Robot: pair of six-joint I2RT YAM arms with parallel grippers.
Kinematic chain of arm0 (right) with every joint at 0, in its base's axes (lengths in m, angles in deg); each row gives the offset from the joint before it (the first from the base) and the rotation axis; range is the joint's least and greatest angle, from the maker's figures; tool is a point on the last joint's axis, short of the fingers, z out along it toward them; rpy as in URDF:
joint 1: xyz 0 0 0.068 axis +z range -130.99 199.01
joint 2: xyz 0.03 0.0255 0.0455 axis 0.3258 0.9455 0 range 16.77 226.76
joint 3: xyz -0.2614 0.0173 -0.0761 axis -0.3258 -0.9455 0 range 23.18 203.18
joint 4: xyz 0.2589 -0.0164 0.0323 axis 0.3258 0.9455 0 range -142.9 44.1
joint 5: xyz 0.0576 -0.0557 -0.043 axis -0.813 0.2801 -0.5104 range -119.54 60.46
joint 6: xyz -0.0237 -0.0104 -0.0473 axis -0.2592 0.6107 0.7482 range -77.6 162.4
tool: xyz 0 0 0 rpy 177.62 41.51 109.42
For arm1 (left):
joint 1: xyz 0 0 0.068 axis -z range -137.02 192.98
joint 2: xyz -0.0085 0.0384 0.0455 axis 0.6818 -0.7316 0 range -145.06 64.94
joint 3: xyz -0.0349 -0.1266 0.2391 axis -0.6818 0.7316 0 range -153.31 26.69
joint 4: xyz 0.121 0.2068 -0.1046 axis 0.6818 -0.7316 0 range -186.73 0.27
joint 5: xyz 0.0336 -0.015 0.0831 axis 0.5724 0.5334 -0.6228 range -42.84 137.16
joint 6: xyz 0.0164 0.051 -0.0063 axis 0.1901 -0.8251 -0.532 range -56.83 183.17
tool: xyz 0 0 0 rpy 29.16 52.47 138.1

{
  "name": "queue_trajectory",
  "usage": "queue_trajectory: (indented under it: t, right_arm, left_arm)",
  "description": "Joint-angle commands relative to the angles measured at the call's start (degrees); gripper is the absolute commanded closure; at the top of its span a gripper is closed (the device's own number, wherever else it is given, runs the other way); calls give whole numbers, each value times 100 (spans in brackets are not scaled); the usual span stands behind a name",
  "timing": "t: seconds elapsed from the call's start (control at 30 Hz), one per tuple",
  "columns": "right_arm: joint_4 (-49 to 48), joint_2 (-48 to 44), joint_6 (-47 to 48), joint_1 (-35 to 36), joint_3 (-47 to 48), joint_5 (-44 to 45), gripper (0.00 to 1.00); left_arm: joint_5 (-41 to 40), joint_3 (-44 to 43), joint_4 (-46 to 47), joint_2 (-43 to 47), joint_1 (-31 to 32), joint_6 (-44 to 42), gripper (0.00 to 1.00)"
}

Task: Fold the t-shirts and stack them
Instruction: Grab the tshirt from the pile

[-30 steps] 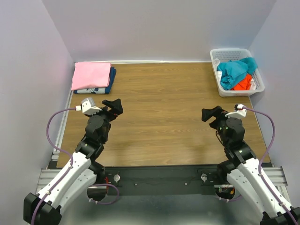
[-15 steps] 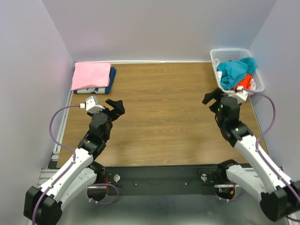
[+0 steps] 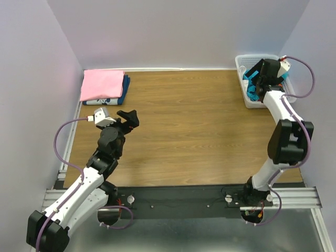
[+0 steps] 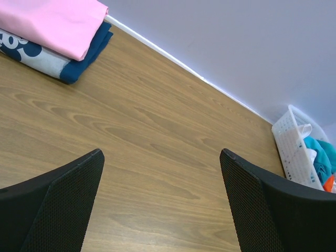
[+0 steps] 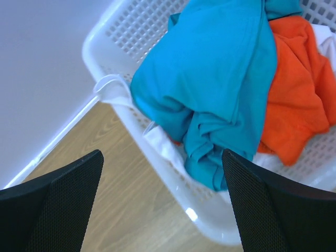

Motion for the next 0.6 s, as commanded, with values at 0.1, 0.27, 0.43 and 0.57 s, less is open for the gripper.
queue_trajectory:
  t: [0.1,0.27,0.43,0.57]
  right_arm:
    - [107,1507,-109,-342,1322,63,0]
    - [143,2340,-196,-482,2008,-156,2]
    - [151,2711,-425,-509,2211,-51,12]
    - [151,2904,-505,-509,2378,37,36]
  left_arm:
    - [-19,56,308,-228,0,-142,2]
    - [43,-22,335,-440,0,-186,2]
    - [-18,-67,282,-528,-8,-195,2]
    - [-62,-75,256,-528,0,-195,2]
